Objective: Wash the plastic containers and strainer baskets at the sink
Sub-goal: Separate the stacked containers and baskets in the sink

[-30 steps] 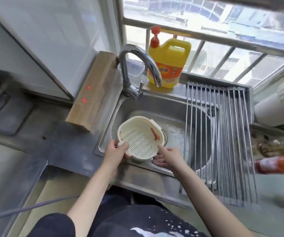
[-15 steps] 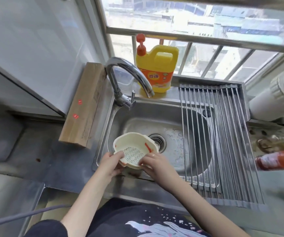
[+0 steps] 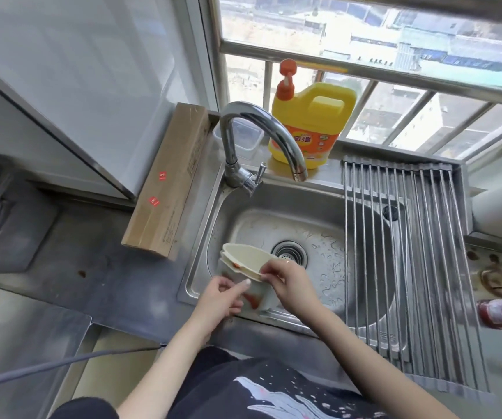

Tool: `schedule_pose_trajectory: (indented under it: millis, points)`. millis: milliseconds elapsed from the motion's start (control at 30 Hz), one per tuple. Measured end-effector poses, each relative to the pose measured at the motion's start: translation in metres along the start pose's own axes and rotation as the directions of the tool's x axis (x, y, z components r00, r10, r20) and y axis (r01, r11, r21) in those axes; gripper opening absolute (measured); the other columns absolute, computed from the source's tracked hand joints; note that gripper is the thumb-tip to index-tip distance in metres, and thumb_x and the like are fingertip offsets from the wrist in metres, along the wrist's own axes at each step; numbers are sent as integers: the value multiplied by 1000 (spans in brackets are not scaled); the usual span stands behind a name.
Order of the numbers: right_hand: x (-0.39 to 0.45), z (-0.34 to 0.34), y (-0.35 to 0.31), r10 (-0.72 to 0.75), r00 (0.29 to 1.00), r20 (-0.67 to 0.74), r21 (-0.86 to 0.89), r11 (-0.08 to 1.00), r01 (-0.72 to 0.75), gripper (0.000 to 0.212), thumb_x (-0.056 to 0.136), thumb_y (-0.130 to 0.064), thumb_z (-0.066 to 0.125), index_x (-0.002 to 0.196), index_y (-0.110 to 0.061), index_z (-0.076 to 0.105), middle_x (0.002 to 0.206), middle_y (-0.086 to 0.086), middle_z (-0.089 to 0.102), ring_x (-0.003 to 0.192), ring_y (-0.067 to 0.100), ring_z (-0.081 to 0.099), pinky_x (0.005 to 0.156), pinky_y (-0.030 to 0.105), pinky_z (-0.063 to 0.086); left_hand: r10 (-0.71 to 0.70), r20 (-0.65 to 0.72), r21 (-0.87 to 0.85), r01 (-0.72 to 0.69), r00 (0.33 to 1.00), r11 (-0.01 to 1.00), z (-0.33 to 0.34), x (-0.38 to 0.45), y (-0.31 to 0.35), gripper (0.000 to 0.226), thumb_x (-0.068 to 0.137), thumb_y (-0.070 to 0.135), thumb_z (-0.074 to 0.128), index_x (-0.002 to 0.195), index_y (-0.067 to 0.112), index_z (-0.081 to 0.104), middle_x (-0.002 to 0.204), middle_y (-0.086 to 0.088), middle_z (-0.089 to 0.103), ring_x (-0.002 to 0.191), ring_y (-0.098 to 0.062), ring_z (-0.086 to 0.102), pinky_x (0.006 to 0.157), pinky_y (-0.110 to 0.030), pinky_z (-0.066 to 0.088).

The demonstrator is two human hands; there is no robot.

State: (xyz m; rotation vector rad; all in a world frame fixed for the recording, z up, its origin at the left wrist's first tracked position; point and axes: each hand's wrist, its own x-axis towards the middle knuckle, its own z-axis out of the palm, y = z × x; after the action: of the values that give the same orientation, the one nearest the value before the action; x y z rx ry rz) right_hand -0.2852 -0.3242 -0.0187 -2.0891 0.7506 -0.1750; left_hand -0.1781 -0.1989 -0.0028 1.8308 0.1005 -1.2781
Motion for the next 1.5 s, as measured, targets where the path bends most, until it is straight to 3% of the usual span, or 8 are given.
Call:
schedule_pose_trajectory:
  millis: [167, 400, 633, 733, 900, 1067, 1333, 1500]
  points:
    - [7, -1, 3, 104, 995, 8, 89, 991, -104, 5, 81, -4, 66, 79, -7, 69, 73, -7, 63, 70, 4, 52, 67, 8, 36, 125, -162, 110, -108, 979, 988, 17, 11, 9, 34, 79, 30, 74, 75, 6, 51, 59, -8, 61, 49, -19, 66, 53, -33, 55]
    - [8, 5, 9, 211, 977, 13, 254, 945, -207, 10, 82, -1, 66, 75, -9, 66, 67, -13, 59, 67, -7, 53, 64, 8, 38, 72, -191, -17, -77, 979, 997, 28, 20, 21, 24, 84, 21, 69, 74, 5, 54, 70, -14, 63, 48, -16, 67, 45, -25, 55]
    - [7, 15, 19, 275, 961, -11, 284, 923, -261, 20, 81, -4, 65, 72, -21, 61, 68, -8, 59, 71, 11, 55, 68, 29, 45, 67, -216, 1, -69, 974, 998, 33, 31, 27, 18, 85, 10, 64, 71, 4, 54, 60, -12, 60, 42, -16, 63, 46, -25, 54]
    - [10, 13, 21, 337, 938, -79, 330, 897, -294, 29, 84, -4, 62, 70, -29, 59, 70, -10, 61, 72, 9, 55, 68, 25, 43, 59, -240, 22, -55, 969, 998, 30, 37, 24, 21, 84, 11, 65, 68, 4, 53, 56, -12, 62, 42, -15, 64, 43, -22, 52]
    - [31, -19, 29, 423, 897, -125, 425, 840, -337, 17, 88, -3, 60, 78, -16, 63, 75, -6, 62, 71, 6, 54, 67, 22, 44, 3, -269, 14, 0, 963, 1000, 10, 48, 9, 22, 86, 7, 62, 67, 4, 50, 58, -16, 64, 43, -15, 65, 42, -22, 53]
    - [45, -37, 48, 541, 826, -160, 456, 783, -424, 9, 91, -9, 57, 86, -7, 64, 80, 0, 62, 74, 12, 54, 60, 17, 45, 99, -303, 220, -32, 948, 975, 8, 48, 5, 22, 82, 7, 64, 65, 3, 51, 55, -18, 64, 41, -16, 65, 40, -23, 50]
    - [50, -29, 80, 641, 741, -200, 290, 761, -580, 6, 90, -14, 60, 87, -10, 61, 81, 0, 59, 73, 12, 52, 56, 18, 36, 154, -314, 374, -27, 937, 927, 4, 50, 1, 17, 80, 8, 63, 68, 1, 54, 58, -20, 66, 38, -10, 63, 35, -19, 45]
    - [61, -22, 99, 695, 675, -250, 86, 710, -699, 8, 87, -13, 60, 87, -5, 61, 82, 5, 58, 80, 23, 54, 66, 28, 36, 109, -318, 408, 32, 942, 912, 3, 55, 0, 14, 80, 10, 61, 77, -4, 58, 58, -14, 68, 38, -8, 62, 44, -22, 47]
